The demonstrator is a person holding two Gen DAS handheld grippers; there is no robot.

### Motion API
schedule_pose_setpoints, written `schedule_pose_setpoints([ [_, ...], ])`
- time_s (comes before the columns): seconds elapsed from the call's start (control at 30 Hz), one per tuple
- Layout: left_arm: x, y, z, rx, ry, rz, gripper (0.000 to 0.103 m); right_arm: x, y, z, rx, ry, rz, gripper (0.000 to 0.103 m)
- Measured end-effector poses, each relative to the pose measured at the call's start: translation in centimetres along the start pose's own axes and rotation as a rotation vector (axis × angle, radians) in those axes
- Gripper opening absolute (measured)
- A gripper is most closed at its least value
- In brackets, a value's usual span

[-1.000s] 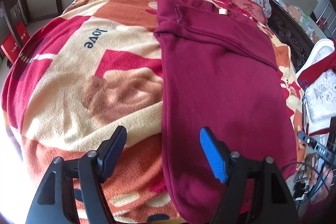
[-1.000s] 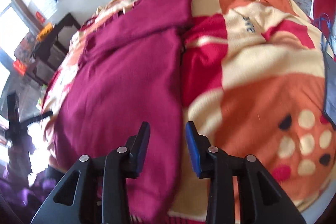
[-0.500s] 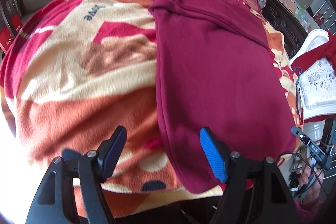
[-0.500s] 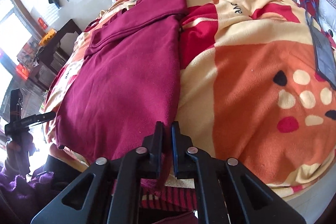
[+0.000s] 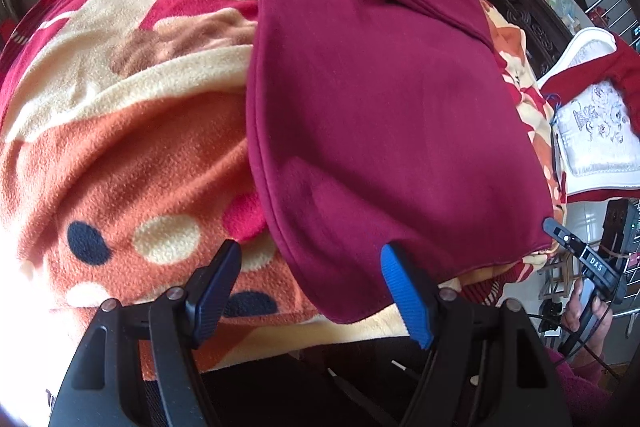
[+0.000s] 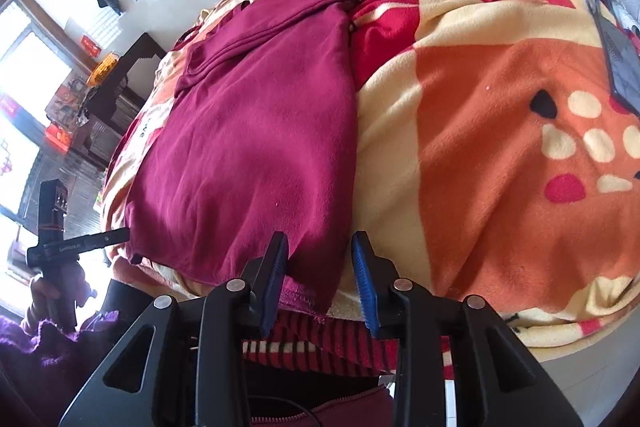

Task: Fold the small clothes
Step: 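Grasp the sweatshirt hem with the left gripper and lift it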

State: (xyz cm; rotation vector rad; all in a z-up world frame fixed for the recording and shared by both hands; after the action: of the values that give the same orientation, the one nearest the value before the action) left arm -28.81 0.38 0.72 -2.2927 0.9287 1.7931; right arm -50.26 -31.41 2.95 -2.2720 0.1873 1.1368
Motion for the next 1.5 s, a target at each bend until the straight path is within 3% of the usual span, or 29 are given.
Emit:
schedule_pose_setpoints([
  [0.13, -0.6, 0.3, -0.2, 0.017, 0.029, 0.007, 0.076, 0.5, -0.2, -0.2, 0.001, 0.002, -0.014, 0.016],
  [0.33, 1.7, -0.4, 0.2, -0.043, -0.056, 0.021, 0.076, 1.0, -0.1, -0.4, 0.003, 0.002, -0.045, 0.021],
  [0.47, 1.5, -0.4, -0.1, -0.052, -0.027, 0.037, 0.075, 1.1, -0.2, -0.5, -0.008, 0.001, -0.047, 0.021],
  [0.53, 1.7, -0.1, -0.2, -0.037, -0.027, 0.041, 0.068, 1.1, -0.3, -0.4, -0.019, 0.0, -0.046, 0.021],
  [0.6, 2.0, 0.2, -0.1, -0.027, -0.037, 0.055, 0.043, 1.1, -0.4, -0.4, -0.032, -0.002, -0.044, 0.021],
  [0.7, 1.9, 0.4, -0.1, -0.013, -0.031, 0.063, 0.028, 0.9, -0.5, -0.2, -0.059, 0.0, -0.028, 0.01],
  [0.73, 1.8, 0.5, -0.2, -0.009, -0.025, 0.067, 0.024, 0.7, -0.6, -0.3, -0.069, 0.007, -0.027, 0.001],
  [0.8, 1.6, 0.5, -0.2, 0.001, -0.011, 0.065, 0.014, 0.1, -0.9, -0.4, -0.088, 0.032, -0.032, 0.0],
  [0.87, 1.3, 0.4, -0.2, 0.014, 0.001, 0.065, 0.012, -0.2, -1.6, -0.5, -0.118, 0.043, -0.036, 0.0],
  [0.97, 1.0, 0.2, -0.2, 0.019, 0.008, 0.064, 0.013, -0.1, -2.0, -0.6, -0.148, 0.039, -0.046, 0.0],
  [1.03, 1.1, 0.1, -0.1, 0.02, 0.005, 0.047, 0.023, 0.3, -1.6, -0.7, -0.133, 0.023, -0.045, 0.0],
  [1.1, 1.5, 0.3, -0.1, 0.02, -0.003, 0.031, 0.05, 0.6, -1.5, -0.8, -0.108, 0.006, -0.071, 0.008],
  [1.13, 1.7, 0.2, -0.1, 0.012, -0.006, 0.023, 0.054, 0.6, -1.6, -0.7, -0.107, 0.006, -0.073, 0.01],
  [1.27, 2.2, -0.1, -0.1, -0.015, -0.014, 0.031, 0.055, 0.7, -1.7, -0.5, -0.119, 0.007, -0.06, 0.01],
  [1.33, 2.3, -0.1, -0.1, -0.016, -0.016, 0.029, 0.054, 0.6, -1.7, -0.3, -0.135, 0.007, -0.043, 0.002],
  [1.37, 2.3, -0.1, -0.1, -0.014, -0.014, 0.027, 0.051, 0.5, -1.8, -0.3, -0.142, 0.013, -0.037, 0.0],
  [1.47, 2.0, 0.6, -0.2, 0.016, 0.0, 0.017, 0.017, 0.0, -1.6, -0.6, -0.119, 0.043, -0.059, 0.0],
  [1.5, 1.8, 0.8, -0.1, 0.026, 0.008, 0.011, 0.012, 0.0, -1.6, -0.7, -0.118, 0.047, -0.062, 0.0],
])
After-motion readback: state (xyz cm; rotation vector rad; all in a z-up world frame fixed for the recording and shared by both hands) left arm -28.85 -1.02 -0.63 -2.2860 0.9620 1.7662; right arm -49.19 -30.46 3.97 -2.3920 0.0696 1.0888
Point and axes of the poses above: each gripper's, at about its wrist camera, not at the fingertips, and x roughly the way its jaws point, y to its right, z to its underside, the point moved 3 cm from there along x, roughly the way its jaws point, and after that the axes turned 2 degrees about y, right-handed, at the moved point
